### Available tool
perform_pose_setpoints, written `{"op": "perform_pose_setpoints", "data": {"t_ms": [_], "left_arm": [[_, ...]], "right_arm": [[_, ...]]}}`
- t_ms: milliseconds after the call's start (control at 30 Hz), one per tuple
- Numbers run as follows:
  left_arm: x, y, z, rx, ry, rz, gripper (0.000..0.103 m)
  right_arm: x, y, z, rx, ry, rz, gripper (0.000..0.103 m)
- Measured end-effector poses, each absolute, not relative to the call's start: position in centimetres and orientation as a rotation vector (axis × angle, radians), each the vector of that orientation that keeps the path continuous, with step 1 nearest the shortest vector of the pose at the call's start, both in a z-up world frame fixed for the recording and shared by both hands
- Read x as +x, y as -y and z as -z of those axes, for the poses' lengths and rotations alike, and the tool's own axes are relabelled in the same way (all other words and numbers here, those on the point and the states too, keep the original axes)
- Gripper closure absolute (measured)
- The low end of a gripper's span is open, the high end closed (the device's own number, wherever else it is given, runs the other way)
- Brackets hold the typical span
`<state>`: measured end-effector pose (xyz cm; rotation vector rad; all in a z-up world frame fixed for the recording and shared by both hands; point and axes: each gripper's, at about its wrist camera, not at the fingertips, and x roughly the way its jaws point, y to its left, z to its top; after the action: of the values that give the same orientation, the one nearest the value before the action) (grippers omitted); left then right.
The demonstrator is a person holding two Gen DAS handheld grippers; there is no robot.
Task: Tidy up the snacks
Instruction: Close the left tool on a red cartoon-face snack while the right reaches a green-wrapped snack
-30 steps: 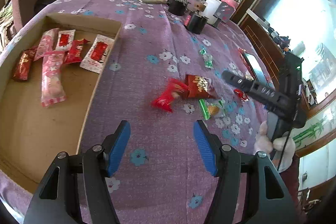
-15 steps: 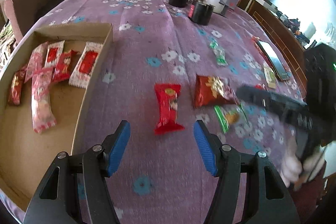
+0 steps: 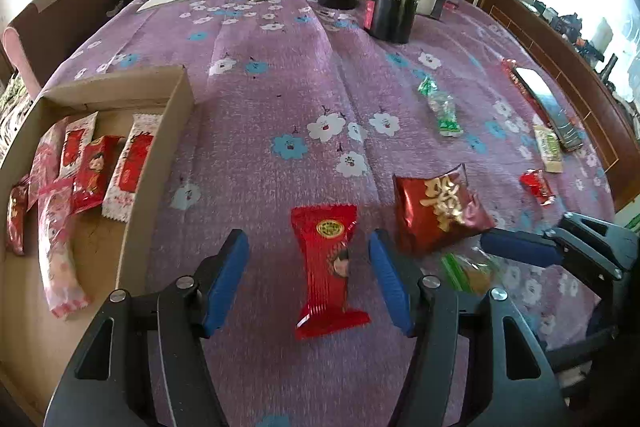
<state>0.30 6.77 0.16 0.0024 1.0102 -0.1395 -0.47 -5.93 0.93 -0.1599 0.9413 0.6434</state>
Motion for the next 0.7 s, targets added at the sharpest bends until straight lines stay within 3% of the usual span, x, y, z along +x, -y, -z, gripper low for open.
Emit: {"op": "perform_pose_setpoints", "data": {"t_ms": [100, 167, 200, 300, 700], "left_arm": [[0.2, -6.1, 0.1, 0.055, -0.99, 0.134, 0.043], [-0.1, -5.6, 0.0, 0.086, -0.971, 0.143, 0.06], [-0.2, -5.4, -0.1, 0.093, -0.969, 0.152, 0.075], [-0.7, -5.1, -0.5, 0.12, -0.957, 0.156, 0.075], [-3.1, -8.5, -4.6, -0.034, -0.894, 0.187, 0.077]], "right_arm": [[-0.5, 5.6, -0.6, -0.202, -0.936, -0.619, 0.048], [-0.7, 5.3, -0.5, -0.232, -0.924, -0.609, 0.054], [-0.8, 5.1, -0.5, -0.242, -0.919, -0.608, 0.058], [-1.0, 5.2, -0.8, -0.232, -0.906, -0.62, 0.067], [-0.5, 7.8, -2.8, 0.019, -0.886, -0.78, 0.069]]}}
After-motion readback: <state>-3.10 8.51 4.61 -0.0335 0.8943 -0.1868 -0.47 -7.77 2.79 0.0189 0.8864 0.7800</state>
